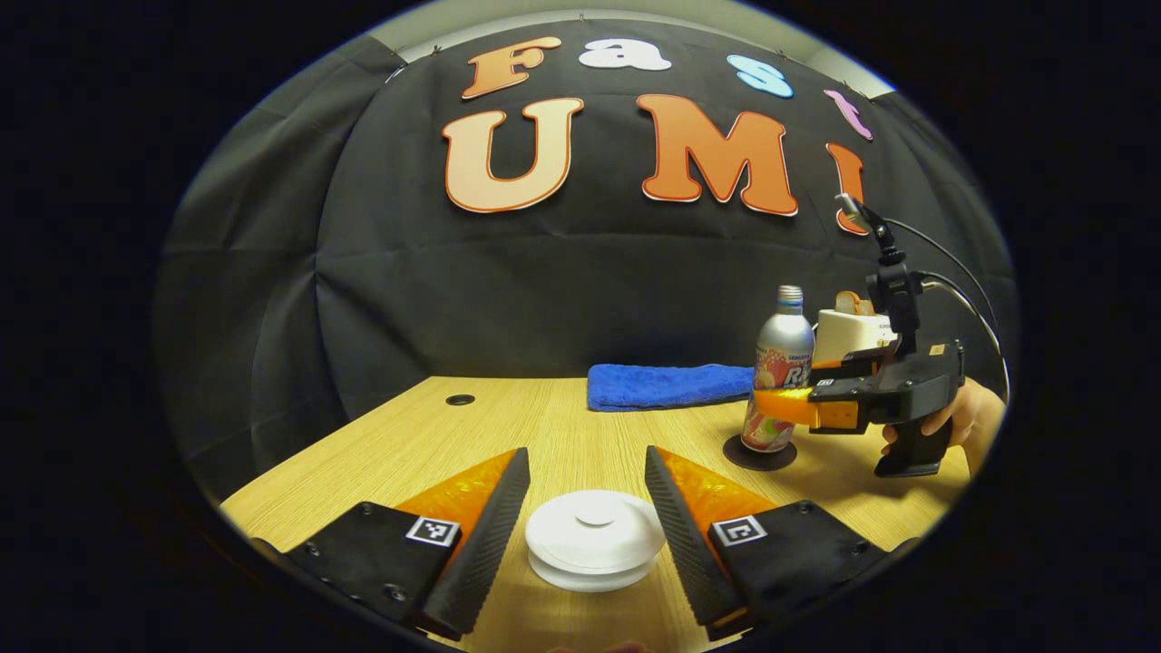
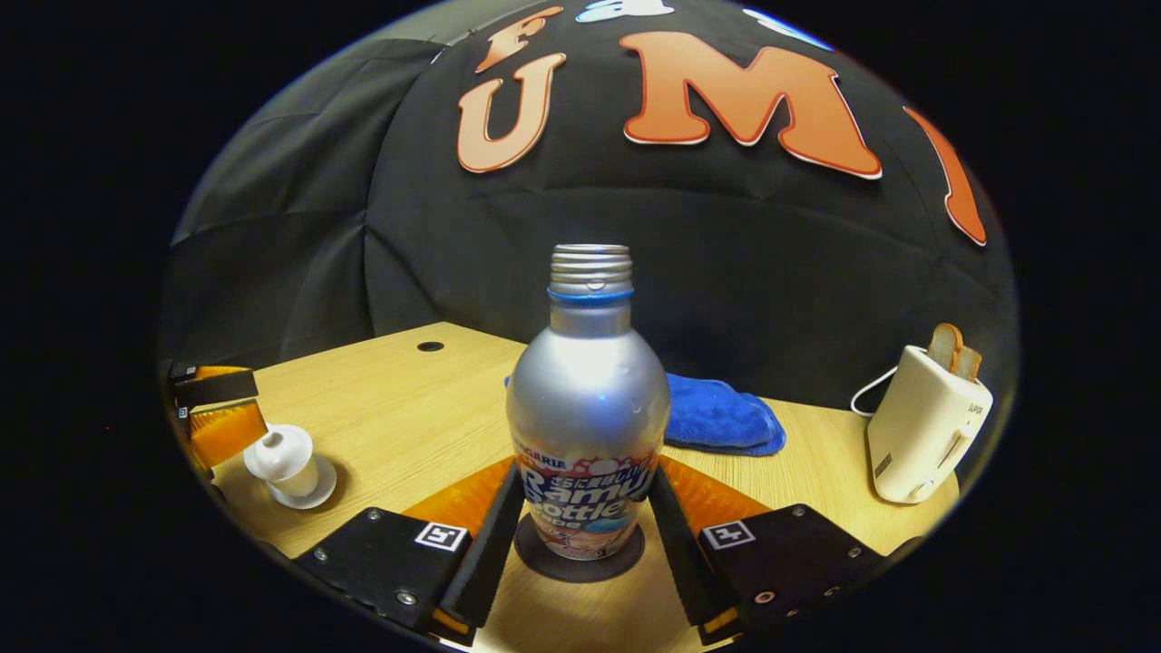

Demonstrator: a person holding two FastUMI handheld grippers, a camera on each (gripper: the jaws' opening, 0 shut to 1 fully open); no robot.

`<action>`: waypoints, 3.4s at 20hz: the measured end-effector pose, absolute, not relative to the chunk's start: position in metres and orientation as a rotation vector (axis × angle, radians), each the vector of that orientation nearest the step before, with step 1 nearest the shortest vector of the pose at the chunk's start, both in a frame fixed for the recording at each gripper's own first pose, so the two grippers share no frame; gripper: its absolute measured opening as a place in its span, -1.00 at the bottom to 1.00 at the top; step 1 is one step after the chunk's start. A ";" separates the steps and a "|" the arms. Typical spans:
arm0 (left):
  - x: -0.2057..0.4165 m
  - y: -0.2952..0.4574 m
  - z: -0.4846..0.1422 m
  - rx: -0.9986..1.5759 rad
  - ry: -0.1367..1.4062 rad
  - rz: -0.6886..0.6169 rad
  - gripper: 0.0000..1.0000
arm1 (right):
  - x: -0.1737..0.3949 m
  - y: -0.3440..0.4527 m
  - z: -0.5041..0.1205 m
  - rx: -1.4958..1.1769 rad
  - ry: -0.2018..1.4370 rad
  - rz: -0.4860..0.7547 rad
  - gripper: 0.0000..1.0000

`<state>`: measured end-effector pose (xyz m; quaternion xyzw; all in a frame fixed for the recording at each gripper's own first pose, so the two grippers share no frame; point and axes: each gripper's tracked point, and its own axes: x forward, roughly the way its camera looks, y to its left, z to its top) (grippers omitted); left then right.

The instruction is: Open the teacup lid with one hand, grasp the water bottle and pour water into the teacup with the other hand; after pouring, place the water bottle on the coaster and then close the teacup lid.

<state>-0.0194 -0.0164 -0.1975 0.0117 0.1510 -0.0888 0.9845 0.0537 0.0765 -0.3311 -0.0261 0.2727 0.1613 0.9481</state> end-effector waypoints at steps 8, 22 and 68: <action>-0.018 -0.016 -0.195 0.005 0.300 -0.166 0.83 | 0.058 0.072 -0.343 0.012 0.607 0.298 0.60; -0.011 -0.035 -0.148 -0.011 0.208 -0.128 0.95 | 0.027 0.046 -0.251 0.019 0.437 0.288 0.95; -0.007 -0.097 -0.032 -0.042 0.035 -0.161 1.00 | -0.051 -0.064 -0.099 -0.055 0.122 -0.015 0.94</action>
